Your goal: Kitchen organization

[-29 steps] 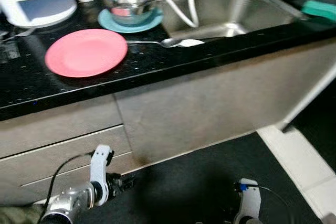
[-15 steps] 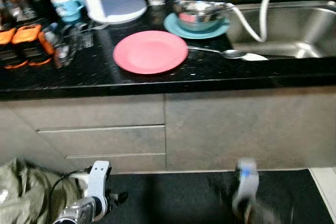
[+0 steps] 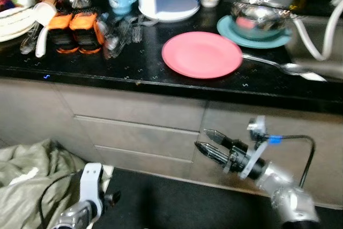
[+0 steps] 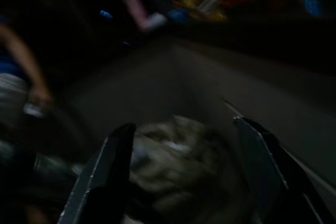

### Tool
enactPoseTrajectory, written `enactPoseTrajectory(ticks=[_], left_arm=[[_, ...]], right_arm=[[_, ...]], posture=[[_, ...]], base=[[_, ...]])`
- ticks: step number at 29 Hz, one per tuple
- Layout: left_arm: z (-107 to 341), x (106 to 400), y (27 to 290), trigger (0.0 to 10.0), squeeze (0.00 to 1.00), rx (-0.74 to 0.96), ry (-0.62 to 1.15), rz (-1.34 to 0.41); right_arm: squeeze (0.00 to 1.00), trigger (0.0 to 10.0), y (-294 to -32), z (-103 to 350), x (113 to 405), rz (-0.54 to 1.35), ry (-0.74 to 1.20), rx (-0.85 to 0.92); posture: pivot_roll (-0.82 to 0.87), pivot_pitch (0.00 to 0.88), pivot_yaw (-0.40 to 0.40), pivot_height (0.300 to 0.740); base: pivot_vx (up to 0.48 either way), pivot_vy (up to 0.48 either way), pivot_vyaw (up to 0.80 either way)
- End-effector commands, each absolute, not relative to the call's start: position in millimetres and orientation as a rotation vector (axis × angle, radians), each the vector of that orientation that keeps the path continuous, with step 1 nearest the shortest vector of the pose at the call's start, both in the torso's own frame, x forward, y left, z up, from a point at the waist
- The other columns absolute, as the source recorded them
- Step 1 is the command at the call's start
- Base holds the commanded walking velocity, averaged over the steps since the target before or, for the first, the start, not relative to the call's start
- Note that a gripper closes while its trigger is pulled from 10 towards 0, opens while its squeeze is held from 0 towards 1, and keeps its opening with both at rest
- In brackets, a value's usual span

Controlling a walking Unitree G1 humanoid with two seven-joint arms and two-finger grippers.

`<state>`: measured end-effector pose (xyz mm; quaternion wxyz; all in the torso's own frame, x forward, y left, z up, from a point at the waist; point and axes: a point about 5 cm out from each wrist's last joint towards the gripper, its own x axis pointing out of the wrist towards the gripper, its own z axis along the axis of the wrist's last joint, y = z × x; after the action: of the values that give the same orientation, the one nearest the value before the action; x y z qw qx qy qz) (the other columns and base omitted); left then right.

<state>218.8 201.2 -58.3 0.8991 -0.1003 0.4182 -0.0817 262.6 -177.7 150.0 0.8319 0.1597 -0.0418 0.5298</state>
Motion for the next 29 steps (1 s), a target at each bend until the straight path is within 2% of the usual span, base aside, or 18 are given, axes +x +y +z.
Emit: enactPoseTrajectory(ticks=[1, 4, 7, 9, 11, 12, 14, 17, 19, 24, 29], left_arm=[[-63.8, 209.1, 206.1, 10.0, 0.00, -0.193, 0.897, -0.148], [-66.9, 203.7, 208.2, 10.0, 0.00, -0.184, 0.913, -0.129], [-70.0, 200.5, 204.1, 10.0, 0.00, -0.181, 0.929, -0.116], [-73.2, 197.9, 197.5, 10.0, 0.00, -0.185, 0.946, -0.100], [-75.3, 197.4, 188.8, 10.0, 0.00, -0.202, 0.953, -0.090], [-75.3, 197.4, 188.8, 10.0, 0.00, -0.202, 0.953, -0.090], [-74.5, 201.4, 180.6, 10.0, 0.00, -0.211, 0.948, -0.095], [-74.5, 201.4, 180.6, 10.0, 0.00, -0.211, 0.948, -0.095], [-70.5, 208.9, 178.8, 10.0, 0.00, -0.216, 0.930, -0.103], [-64.5, 215.3, 191.2, 10.0, 0.00, -0.225, 0.900, -0.105], [-64.2, 214.7, 194.3, 10.0, 0.00, -0.217, 0.901, -0.108]], right_arm=[[0.00, 10.0, -168.0, 172.0, 251.4, 1.245, -0.149, 0.393], [0.00, 10.0, -156.2, 202.3, 242.2, 1.341, -0.257, 0.431], [0.00, 10.0, -151.7, 217.6, 242.8, 1.333, -0.322, 0.460], [0.00, 10.0, -148.5, 229.2, 250.5, 1.260, -0.386, 0.461], [0.00, 10.0, -149.8, 238.9, 270.5, 1.086, -0.431, 0.450], [0.00, 10.0, -149.8, 238.9, 270.5, 1.086, -0.431, 0.450], [0.00, 10.0, -159.6, 248.9, 291.6, 0.882, -0.455, 0.460], [0.00, 10.0, -159.6, 248.9, 291.6, 0.882, -0.455, 0.460], [0.00, 10.0, -176.4, 260.7, 302.6, 0.740, -0.477, 0.507], [0.00, 10.0, -195.0, 280.7, 308.9, 0.606, -0.521, 0.471], [0.00, 10.0, -194.1, 285.4, 311.4, 0.572, -0.528, 0.450]], posture=[[-0.03, 0.117, 0.026, 0.740], [-0.03, 0.121, 0.027, 0.740], [-0.03, 0.119, 0.020, 0.740], [-0.03, 0.119, 0.019, 0.740], [-0.04, 0.121, 0.023, 0.740], [-0.04, 0.121, 0.023, 0.740], [-0.04, 0.122, 0.023, 0.740], [-0.04, 0.122, 0.023, 0.740], [-0.04, 0.132, 0.024, 0.740], [-0.04, 0.135, 0.023, 0.740], [-0.04, 0.140, 0.026, 0.740]], base=[[0.000, 0.000, 0.00], [0.000, 0.000, 0.00], [0.000, 0.000, 0.00], [0.000, 0.000, 0.00], [0.000, 0.000, 0.00], [0.000, 0.000, 0.00], [0.000, 0.000, 0.00], [0.000, 0.000, 0.00], [0.000, 0.000, 0.00], [0.000, 0.000, 0.00], [0.000, 0.000, 0.00]])
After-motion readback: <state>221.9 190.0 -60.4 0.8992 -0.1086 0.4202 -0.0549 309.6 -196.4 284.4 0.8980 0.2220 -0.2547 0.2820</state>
